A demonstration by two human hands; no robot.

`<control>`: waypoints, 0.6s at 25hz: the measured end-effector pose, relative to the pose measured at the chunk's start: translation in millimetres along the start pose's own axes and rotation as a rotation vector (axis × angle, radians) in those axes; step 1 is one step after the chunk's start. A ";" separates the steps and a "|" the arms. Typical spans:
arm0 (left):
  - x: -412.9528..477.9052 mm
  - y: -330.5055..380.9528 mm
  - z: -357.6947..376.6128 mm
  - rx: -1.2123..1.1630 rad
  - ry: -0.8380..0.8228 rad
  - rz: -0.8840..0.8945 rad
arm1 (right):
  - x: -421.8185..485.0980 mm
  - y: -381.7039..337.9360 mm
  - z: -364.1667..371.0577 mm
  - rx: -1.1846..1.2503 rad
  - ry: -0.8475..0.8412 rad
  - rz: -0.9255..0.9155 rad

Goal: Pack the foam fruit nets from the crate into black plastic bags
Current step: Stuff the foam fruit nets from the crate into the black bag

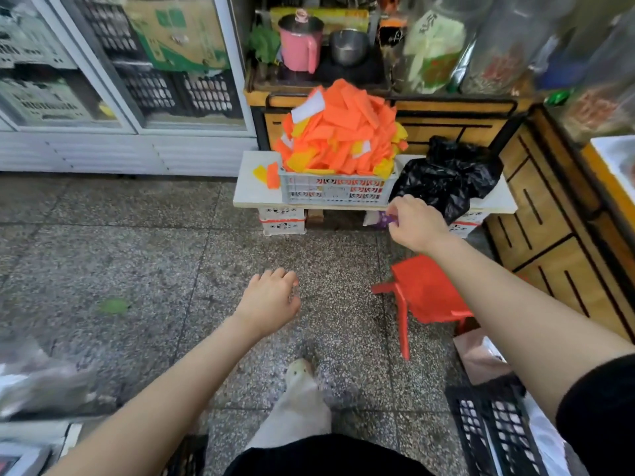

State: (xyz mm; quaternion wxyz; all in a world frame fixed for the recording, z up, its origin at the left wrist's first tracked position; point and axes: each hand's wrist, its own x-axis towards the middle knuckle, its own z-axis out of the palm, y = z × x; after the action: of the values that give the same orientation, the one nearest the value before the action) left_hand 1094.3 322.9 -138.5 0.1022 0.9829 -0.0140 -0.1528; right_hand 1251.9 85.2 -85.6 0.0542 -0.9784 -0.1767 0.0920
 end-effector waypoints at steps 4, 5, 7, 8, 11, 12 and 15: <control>58.3 -32.3 -29.2 -0.005 0.025 0.025 | 61.1 -11.9 -12.0 -0.006 0.025 0.020; 70.4 -38.2 -34.3 0.002 0.026 0.037 | 72.7 -13.6 -12.6 0.005 0.026 0.028; 93.5 -48.8 -43.1 0.001 0.007 0.049 | 94.2 -15.8 -12.3 0.036 0.025 0.040; 105.1 -52.2 -46.7 -0.005 -0.010 0.054 | 104.4 -16.0 -11.6 0.045 0.017 0.045; 135.9 -56.3 -52.7 -0.010 -0.048 0.079 | 131.4 -10.1 -8.4 0.061 0.001 0.056; 147.3 -57.1 -53.9 -0.012 -0.058 0.085 | 140.4 -6.5 -7.6 0.070 -0.004 0.068; 183.2 -56.5 -58.2 -0.012 -0.078 0.094 | 169.2 8.2 -3.1 0.109 -0.025 0.082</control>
State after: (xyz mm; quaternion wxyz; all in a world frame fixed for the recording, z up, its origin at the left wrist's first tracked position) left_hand 1286.3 378.9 -150.3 0.1145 0.9738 -0.0635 -0.1860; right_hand 1411.1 137.5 -110.9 0.1012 -0.9792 -0.1322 0.1158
